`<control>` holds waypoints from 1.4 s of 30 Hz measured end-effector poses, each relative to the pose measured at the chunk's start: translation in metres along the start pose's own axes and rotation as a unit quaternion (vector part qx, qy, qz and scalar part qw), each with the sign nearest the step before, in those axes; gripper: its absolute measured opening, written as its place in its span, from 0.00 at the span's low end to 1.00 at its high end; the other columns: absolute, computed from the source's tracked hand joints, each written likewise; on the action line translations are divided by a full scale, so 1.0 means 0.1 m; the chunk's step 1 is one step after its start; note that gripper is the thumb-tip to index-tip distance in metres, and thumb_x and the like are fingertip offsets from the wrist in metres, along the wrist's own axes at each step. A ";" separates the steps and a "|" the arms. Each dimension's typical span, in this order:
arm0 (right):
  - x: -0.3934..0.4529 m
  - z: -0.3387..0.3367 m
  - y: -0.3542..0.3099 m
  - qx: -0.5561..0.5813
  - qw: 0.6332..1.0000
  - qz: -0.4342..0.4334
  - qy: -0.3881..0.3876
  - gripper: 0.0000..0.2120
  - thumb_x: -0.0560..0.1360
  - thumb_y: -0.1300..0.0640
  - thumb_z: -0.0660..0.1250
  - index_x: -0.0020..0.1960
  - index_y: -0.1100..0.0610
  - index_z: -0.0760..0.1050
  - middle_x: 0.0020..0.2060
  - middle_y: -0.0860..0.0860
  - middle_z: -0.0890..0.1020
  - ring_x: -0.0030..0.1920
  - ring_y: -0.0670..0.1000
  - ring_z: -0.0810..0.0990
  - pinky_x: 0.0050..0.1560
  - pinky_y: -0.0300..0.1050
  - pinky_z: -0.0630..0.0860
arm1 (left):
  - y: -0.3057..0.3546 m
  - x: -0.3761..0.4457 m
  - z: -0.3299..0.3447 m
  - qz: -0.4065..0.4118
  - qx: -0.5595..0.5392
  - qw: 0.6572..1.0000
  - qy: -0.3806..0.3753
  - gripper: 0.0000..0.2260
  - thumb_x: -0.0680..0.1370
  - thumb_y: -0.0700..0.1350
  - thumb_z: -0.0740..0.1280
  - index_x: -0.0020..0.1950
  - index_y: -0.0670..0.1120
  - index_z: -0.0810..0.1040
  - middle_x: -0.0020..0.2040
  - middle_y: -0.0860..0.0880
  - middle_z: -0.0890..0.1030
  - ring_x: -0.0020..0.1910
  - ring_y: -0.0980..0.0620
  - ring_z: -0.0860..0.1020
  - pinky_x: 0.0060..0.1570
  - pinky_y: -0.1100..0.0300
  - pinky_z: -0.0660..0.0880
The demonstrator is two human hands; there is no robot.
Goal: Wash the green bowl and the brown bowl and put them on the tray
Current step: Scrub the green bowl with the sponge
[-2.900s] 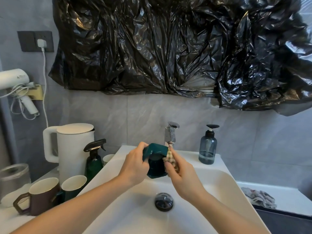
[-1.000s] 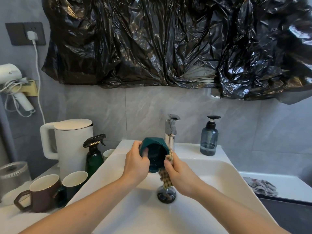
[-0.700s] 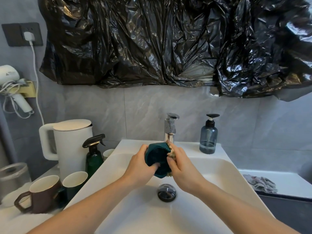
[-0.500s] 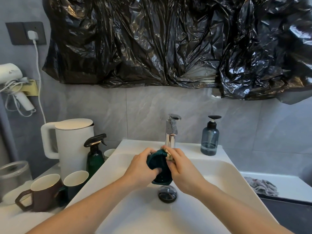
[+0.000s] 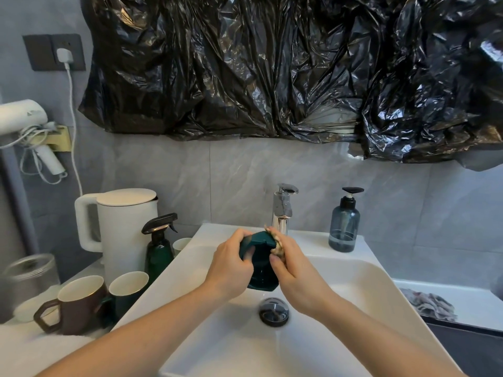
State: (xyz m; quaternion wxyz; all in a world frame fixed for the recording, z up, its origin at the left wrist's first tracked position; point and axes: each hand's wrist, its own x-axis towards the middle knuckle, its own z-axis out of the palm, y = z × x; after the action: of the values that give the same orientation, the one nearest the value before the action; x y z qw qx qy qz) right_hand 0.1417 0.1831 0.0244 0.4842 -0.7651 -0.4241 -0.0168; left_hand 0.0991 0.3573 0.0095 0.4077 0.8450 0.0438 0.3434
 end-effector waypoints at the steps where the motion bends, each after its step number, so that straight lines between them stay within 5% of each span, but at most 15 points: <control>1: 0.00 -0.01 0.02 0.001 1.000 -0.005 0.001 0.21 0.86 0.54 0.57 0.76 0.37 0.61 0.72 0.40 0.68 0.70 0.36 0.68 0.68 0.30 0.68 | 0.01 0.00 0.00 0.003 0.003 1.000 0.003 0.08 0.83 0.41 0.67 0.54 0.55 0.78 0.48 0.58 0.83 0.50 0.57 0.81 0.54 0.47 0.81; 7: -0.01 0.00 0.02 0.054 0.996 0.062 -0.022 0.11 0.86 0.45 0.53 0.68 0.40 0.64 0.58 0.50 0.82 0.59 0.54 0.81 0.60 0.52 0.80 | 0.05 0.03 -0.02 -0.032 -0.033 0.997 0.065 0.07 0.86 0.43 0.65 0.58 0.56 0.77 0.51 0.62 0.82 0.54 0.58 0.80 0.58 0.48 0.82; 9: -0.02 0.03 -0.02 0.073 0.997 0.035 -0.006 0.15 0.87 0.47 0.52 0.72 0.39 0.64 0.65 0.47 0.78 0.65 0.49 0.78 0.65 0.47 0.78 | 0.06 0.02 -0.01 -0.028 -0.036 0.997 0.056 0.08 0.85 0.42 0.65 0.58 0.56 0.77 0.51 0.62 0.82 0.53 0.59 0.80 0.58 0.49 0.82; 13: 0.00 0.02 0.00 0.017 1.000 0.013 0.012 0.24 0.87 0.47 0.51 0.82 0.42 0.55 0.77 0.39 0.62 0.75 0.33 0.59 0.78 0.39 0.58 | 0.03 -0.01 0.03 -0.006 -0.018 0.999 0.035 0.10 0.84 0.41 0.67 0.54 0.57 0.77 0.48 0.61 0.84 0.51 0.59 0.81 0.54 0.49 0.81; 15: 0.00 0.00 0.05 0.017 1.000 0.009 0.004 0.22 0.87 0.48 0.50 0.81 0.41 0.57 0.75 0.39 0.67 0.73 0.34 0.64 0.76 0.41 0.64 | 0.04 0.00 0.03 -0.012 -0.021 0.999 0.043 0.10 0.84 0.41 0.67 0.55 0.57 0.78 0.49 0.61 0.84 0.52 0.59 0.81 0.55 0.52 0.81; 18: -0.01 -0.01 0.03 0.041 0.999 0.025 -0.016 0.21 0.88 0.50 0.50 0.79 0.38 0.57 0.66 0.41 0.76 0.63 0.48 0.78 0.59 0.38 0.79 | 0.03 0.02 0.00 -0.030 -0.037 0.997 0.068 0.09 0.85 0.41 0.66 0.59 0.56 0.78 0.52 0.62 0.83 0.54 0.60 0.80 0.57 0.55 0.81; 21: 0.00 0.03 0.00 0.047 0.998 0.031 -0.006 0.20 0.87 0.52 0.52 0.77 0.35 0.58 0.67 0.39 0.74 0.66 0.44 0.75 0.56 0.28 0.75 | 0.02 0.00 0.00 -0.040 -0.059 0.996 0.046 0.07 0.86 0.42 0.65 0.60 0.55 0.77 0.53 0.61 0.83 0.54 0.59 0.80 0.56 0.57 0.81; 26: 0.06 -0.03 0.07 -0.020 0.997 0.050 0.062 0.23 0.87 0.54 0.54 0.82 0.46 0.59 0.70 0.46 0.69 0.67 0.41 0.69 0.60 0.21 0.64 | 0.03 -0.01 0.07 -0.067 -0.065 0.994 -0.049 0.09 0.83 0.42 0.68 0.61 0.54 0.75 0.55 0.56 0.83 0.56 0.53 0.81 0.54 0.55 0.83; 28: 0.06 -0.06 0.09 -0.038 0.996 0.049 0.058 0.23 0.87 0.54 0.54 0.81 0.47 0.61 0.69 0.45 0.69 0.66 0.41 0.69 0.66 0.27 0.67 | 0.01 0.01 0.08 -0.088 -0.048 0.991 -0.090 0.12 0.81 0.42 0.71 0.61 0.55 0.76 0.55 0.54 0.83 0.55 0.50 0.82 0.49 0.51 0.86; 31: 0.04 -0.03 0.10 -0.098 0.995 0.023 0.016 0.22 0.86 0.54 0.55 0.80 0.47 0.64 0.71 0.44 0.67 0.69 0.44 0.68 0.74 0.39 0.68 | -0.01 0.00 0.07 -0.098 -0.018 0.988 -0.115 0.14 0.79 0.39 0.73 0.60 0.53 0.77 0.54 0.52 0.83 0.53 0.48 0.83 0.42 0.59 0.84; 36: 0.08 -0.02 0.13 -0.060 0.998 0.018 0.016 0.23 0.86 0.51 0.56 0.80 0.45 0.62 0.71 0.42 0.70 0.70 0.43 0.69 0.74 0.46 0.69 | -0.01 0.03 0.04 -0.138 -0.036 0.987 -0.077 0.15 0.80 0.38 0.73 0.63 0.52 0.76 0.57 0.50 0.82 0.54 0.45 0.82 0.39 0.54 0.86; 38: 0.07 -0.03 0.14 -0.026 0.999 0.032 0.008 0.22 0.86 0.48 0.54 0.80 0.41 0.61 0.69 0.44 0.74 0.65 0.46 0.76 0.67 0.50 0.77 | 0.01 0.05 0.04 -0.163 -0.058 0.984 -0.046 0.16 0.81 0.38 0.72 0.66 0.52 0.75 0.61 0.49 0.80 0.57 0.43 0.82 0.37 0.54 0.86; 40: 0.05 -0.03 0.11 -0.012 0.999 0.037 0.001 0.22 0.87 0.49 0.53 0.80 0.40 0.59 0.68 0.44 0.76 0.62 0.49 0.78 0.62 0.46 0.80 | 0.03 0.05 0.03 -0.177 -0.080 0.980 -0.031 0.16 0.82 0.39 0.71 0.67 0.51 0.73 0.63 0.48 0.79 0.58 0.43 0.82 0.38 0.54 0.87; 42: 0.04 -0.02 0.06 -0.034 0.999 0.023 0.015 0.24 0.87 0.51 0.53 0.82 0.43 0.56 0.74 0.42 0.69 0.71 0.44 0.70 0.71 0.38 0.69 | 0.02 0.06 0.04 -0.167 -0.075 0.982 -0.047 0.15 0.82 0.40 0.71 0.66 0.52 0.73 0.62 0.49 0.79 0.57 0.44 0.82 0.39 0.52 0.87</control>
State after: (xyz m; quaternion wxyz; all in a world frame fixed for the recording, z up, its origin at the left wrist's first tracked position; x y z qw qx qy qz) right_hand 0.1487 0.1828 0.0226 0.4645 -0.7901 -0.3987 -0.0315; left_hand 0.1055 0.3555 0.0119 0.5231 0.8081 0.1389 0.2326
